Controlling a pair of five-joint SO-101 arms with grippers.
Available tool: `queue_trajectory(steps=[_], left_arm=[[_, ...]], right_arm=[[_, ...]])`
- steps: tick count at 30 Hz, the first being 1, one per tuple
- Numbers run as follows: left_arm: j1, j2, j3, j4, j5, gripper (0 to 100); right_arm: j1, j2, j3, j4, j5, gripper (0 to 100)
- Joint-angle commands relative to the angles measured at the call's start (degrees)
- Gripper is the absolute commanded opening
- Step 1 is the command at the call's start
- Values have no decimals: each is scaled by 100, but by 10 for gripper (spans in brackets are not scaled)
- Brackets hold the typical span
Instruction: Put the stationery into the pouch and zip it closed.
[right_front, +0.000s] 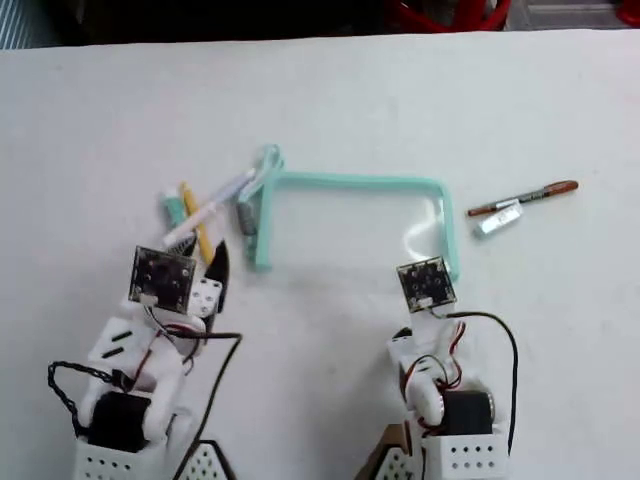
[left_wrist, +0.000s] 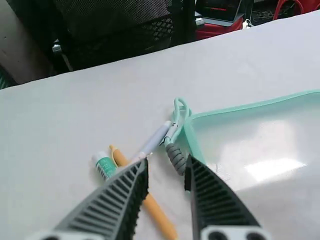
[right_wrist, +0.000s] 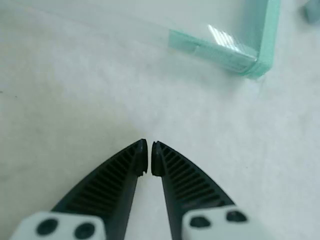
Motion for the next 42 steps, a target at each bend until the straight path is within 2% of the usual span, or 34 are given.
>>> queue_trajectory(steps=[1, 6, 11, 16, 21, 27, 29, 35, 42], left_arm=[[136, -31, -607, 62, 62, 135], [286, 611, -1354, -88, 26, 135], [295, 2949, -2338, -659, 123, 135], [251, 5446, -3341, -615, 466, 139], [215, 7002, -3982, -448, 642, 193], [189, 8198, -4193, -598, 1943, 321], [171, 8549, -4220, -897, 2040, 337], [-171, 9499, -4290, -2048, 2048, 269], [-444, 9622, -4607, -1969, 2057, 249]], right_arm=[[22, -13, 53, 48, -18, 27], [22, -13, 53, 48, -18, 27], [22, -13, 53, 48, -18, 27], [22, -13, 53, 48, -18, 27], [22, -13, 53, 48, -18, 27], [22, -13, 53, 48, -18, 27], [22, -13, 53, 48, -18, 27], [4, -13, 53, 48, -18, 27], [-4, -13, 53, 48, -18, 30]])
